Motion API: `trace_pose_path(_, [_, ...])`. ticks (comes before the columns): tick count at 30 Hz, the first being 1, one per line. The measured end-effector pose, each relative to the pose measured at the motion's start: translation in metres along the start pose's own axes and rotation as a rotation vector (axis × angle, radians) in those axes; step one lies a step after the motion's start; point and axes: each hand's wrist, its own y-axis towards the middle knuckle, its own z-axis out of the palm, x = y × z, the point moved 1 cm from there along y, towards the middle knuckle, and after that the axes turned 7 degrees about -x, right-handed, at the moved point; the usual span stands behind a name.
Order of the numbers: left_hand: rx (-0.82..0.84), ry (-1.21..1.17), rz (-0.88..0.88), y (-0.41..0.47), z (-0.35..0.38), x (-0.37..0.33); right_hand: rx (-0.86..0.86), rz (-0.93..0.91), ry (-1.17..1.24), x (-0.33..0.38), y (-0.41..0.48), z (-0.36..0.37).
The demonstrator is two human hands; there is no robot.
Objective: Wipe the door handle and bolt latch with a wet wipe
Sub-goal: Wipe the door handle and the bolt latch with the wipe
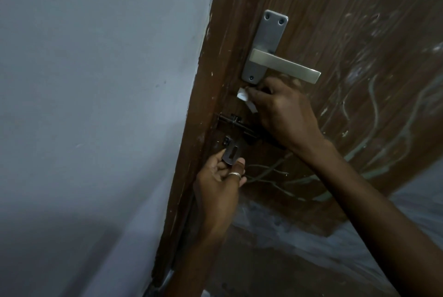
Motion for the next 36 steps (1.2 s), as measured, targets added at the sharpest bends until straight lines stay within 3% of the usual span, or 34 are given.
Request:
trace_pose_path(3, [-0.009,0.003,0.004,0.002,-0.002,-0.002,0.048,0.012,0.079,0.003,0.000,-0.006])
trace_pose_path(8, [-0.008,0.004,0.013,0.004,-0.002,-0.002,0.316,-0.124,0.007,0.015,-0.008,0.009])
trace_pose_path(15, [-0.007,0.019,-0.002,0.005,-0.004,0.003,0.449,-0.222,0.039,0.009,0.004,0.003])
trace_pose_path(19, [-0.004,0.023,0.008,0.005,-0.004,0.001,0.438,-0.209,0.034,0.006,0.001,0.004])
trace_pose_path(26, [0.049,0.004,-0.030,0.006,-0.004,-0.003,0.473,0.004,0.013,0.018,-0.021,-0.018])
trace_pose_path(32, [0.024,0.051,-0.052,0.011,-0.002,0.003,0.206,0.211,0.216,0.040,-0.010,-0.015])
trace_pose_path(36, [-0.004,0.075,-0.035,0.011,-0.002,0.003,0.279,0.195,0.143,0.061,0.004,0.011])
